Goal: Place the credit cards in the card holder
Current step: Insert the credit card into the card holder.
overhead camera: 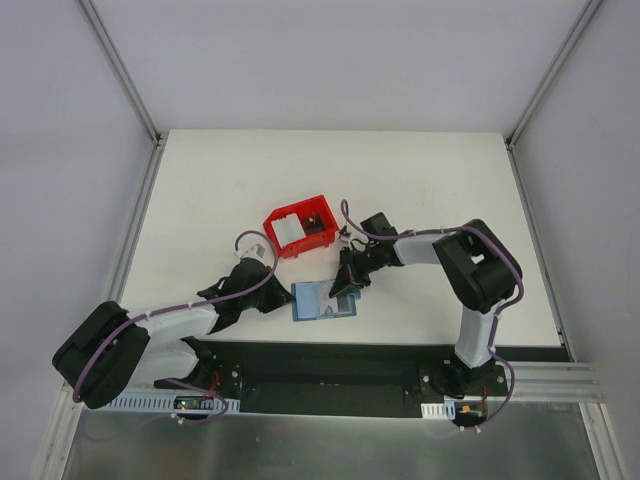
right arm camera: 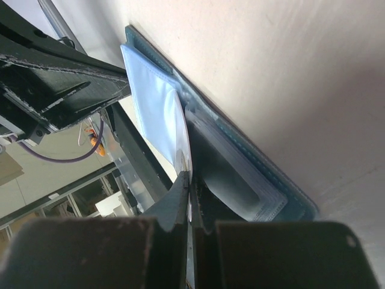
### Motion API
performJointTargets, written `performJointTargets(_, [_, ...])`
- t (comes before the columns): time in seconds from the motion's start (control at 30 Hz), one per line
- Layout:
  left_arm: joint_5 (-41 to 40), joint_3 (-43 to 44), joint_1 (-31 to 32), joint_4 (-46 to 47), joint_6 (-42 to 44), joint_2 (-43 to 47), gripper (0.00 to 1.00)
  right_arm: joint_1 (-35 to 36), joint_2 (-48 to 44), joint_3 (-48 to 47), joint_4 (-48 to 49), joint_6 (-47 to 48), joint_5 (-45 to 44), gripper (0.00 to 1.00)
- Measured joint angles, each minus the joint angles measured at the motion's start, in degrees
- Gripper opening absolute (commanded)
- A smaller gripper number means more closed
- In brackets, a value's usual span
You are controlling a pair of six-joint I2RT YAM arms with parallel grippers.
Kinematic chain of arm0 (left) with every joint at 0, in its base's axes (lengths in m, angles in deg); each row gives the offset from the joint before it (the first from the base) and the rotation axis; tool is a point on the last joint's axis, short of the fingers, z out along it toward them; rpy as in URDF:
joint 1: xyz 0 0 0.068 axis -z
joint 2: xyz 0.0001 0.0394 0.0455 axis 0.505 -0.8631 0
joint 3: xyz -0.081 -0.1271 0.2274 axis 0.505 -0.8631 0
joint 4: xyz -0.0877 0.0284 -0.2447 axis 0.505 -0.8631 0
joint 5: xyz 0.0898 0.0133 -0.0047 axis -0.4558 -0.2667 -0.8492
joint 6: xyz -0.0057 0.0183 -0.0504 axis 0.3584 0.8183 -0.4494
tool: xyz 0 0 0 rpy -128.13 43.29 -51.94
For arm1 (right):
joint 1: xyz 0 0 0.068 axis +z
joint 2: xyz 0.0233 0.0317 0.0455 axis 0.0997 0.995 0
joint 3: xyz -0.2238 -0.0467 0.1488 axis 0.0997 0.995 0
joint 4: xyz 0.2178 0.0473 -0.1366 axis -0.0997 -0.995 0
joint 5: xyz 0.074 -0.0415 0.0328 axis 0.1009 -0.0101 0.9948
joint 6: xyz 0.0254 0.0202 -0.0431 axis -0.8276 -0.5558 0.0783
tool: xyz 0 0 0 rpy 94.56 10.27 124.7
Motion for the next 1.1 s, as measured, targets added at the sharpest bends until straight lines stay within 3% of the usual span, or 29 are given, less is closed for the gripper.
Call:
performJointTargets(0.6, [-0.7, -0.3, 0.0, -0.7, 0.0, 1.4, 0.0, 2.7, -4.5, 5.4, 7.0, -9.8, -7.0, 0.01])
performJointTargets(1.03, [-1.0, -0.5, -0.4, -1.2, 0.0, 1.9, 0.0, 4.5, -1.8, 3.5, 8.8, -10.5, -5.6, 0.01])
performJointTargets(1.1, [-1.1, -0.5, -0.4, -1.2, 0.0, 1.9, 0.0, 4.6, -1.4, 3.0, 8.6, -10.1, -5.2, 0.05])
